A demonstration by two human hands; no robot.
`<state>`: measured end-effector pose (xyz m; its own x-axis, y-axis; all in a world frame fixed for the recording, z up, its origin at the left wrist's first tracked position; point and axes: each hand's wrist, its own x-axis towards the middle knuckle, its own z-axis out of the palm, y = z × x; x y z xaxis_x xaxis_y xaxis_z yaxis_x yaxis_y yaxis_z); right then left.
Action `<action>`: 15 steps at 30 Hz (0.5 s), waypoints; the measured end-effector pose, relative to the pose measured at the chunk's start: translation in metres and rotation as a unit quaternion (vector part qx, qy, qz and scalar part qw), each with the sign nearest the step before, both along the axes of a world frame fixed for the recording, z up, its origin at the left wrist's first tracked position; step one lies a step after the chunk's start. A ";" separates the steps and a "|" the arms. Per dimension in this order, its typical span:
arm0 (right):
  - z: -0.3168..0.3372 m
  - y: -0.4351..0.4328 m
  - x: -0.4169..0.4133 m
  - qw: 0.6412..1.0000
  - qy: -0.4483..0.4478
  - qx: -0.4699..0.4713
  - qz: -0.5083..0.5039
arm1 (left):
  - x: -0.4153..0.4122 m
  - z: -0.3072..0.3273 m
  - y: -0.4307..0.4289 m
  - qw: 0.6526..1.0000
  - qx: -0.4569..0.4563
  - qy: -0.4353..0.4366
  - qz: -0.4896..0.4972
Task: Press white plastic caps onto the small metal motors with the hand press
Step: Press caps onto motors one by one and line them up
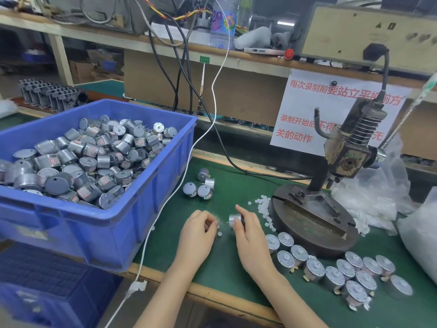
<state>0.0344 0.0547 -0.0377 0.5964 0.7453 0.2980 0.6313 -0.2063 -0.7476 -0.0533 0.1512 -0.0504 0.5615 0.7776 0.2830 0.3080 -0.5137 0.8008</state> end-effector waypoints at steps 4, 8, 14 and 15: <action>-0.006 0.004 0.003 0.997 -0.027 -0.062 0.025 | 0.001 -0.001 0.001 1.000 -0.002 -0.005 0.004; -0.010 0.006 0.003 0.993 -0.059 -0.094 0.028 | 0.002 -0.001 0.001 1.000 0.004 -0.005 0.005; -0.012 0.007 0.003 0.986 -0.100 -0.119 0.056 | 0.003 -0.002 0.004 0.999 0.010 -0.019 0.031; -0.011 0.007 0.003 0.985 -0.105 -0.125 0.057 | 0.003 -0.002 0.003 0.999 0.012 -0.019 0.031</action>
